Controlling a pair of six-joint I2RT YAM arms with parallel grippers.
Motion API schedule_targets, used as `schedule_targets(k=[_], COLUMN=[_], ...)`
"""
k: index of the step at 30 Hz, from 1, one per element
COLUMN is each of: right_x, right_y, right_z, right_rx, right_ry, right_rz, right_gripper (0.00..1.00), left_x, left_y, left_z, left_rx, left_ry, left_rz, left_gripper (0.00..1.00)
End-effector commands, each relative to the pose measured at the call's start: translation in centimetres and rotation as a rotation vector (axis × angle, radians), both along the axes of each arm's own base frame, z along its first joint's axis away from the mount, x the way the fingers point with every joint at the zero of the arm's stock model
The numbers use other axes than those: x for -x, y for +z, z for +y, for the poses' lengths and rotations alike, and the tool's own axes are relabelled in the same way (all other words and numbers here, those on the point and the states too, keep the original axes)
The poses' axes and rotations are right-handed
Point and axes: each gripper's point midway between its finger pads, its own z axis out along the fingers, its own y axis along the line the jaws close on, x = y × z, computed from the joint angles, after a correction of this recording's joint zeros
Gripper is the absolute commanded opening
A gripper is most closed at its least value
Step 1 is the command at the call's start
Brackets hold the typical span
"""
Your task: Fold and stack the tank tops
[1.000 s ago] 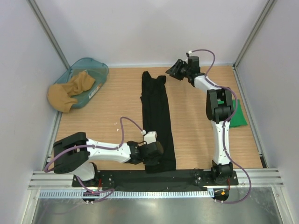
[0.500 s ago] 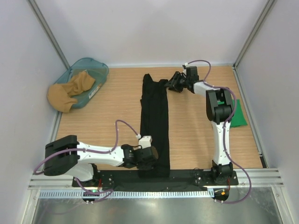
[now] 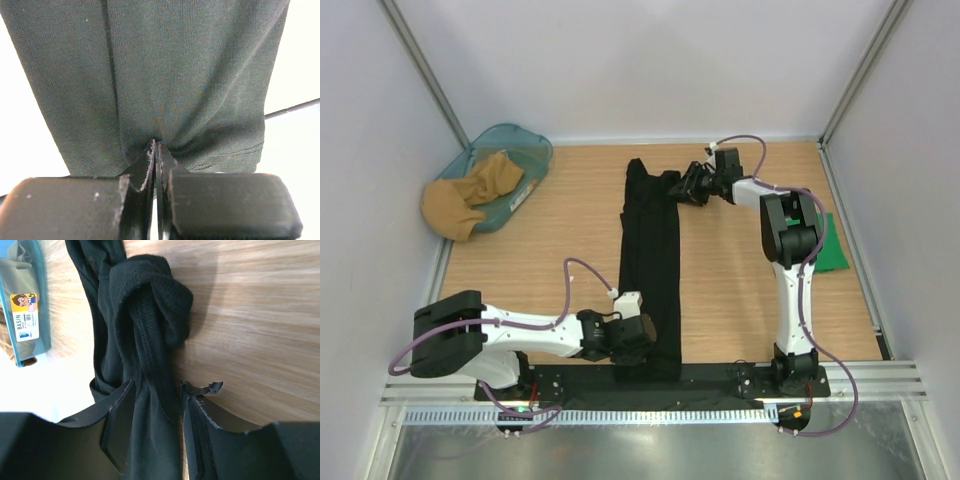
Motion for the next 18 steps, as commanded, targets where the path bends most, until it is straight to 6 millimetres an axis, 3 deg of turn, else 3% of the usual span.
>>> schedule_targets(k=[1,8,9,12,14,16,17,18], right_x=[0.2,-1.1,-1.8,-3.7,-5.4,-7.1,-8.2,-8.7], right_y=[0.9,-1.0,-0.5,-1.2,-1.6,-0.3,-0.8,-0.4], right_z=[1.2,2.5,2.6,2.9,3.3,3.7,3.7,3.7], right_rx=[0.009,-0.005,-0.011,-0.025,-0.072,-0.166,-0.192,-0.237], right_ry=[0.036,0.035,0.032,0.017,0.005,-0.009,-0.019,-0.033], right_rz=[0.009,0.054,0.033,0.041,0.027,-0.014,-0.024,-0.011], right_gripper=[0.48,0.44,0.43,0.32,0.30,0.37,0.41,0.40], left_x=[1.2,1.5,1.5,1.7,1.9,2.1,2.3,2.4], left_y=[-2.8,-2.9,-3.0,-3.2,-3.5,-3.8,-4.0,-4.1], left_z=[5.5,5.8,6.0,6.2,6.4,6.5,6.6,6.7], left_rx=[-0.217,-0.214,-0.219,-0.224,-0.229,-0.230,-0.229,-0.229], left_ry=[-0.015,-0.008,-0.007,-0.005,-0.004,0.000,-0.001,0.001], left_rz=[0.032,0.040,0.041,0.051,0.060,0.067,0.072,0.081], left_gripper=[0.00,0.00,0.00,0.00,0.00,0.00,0.00,0.00])
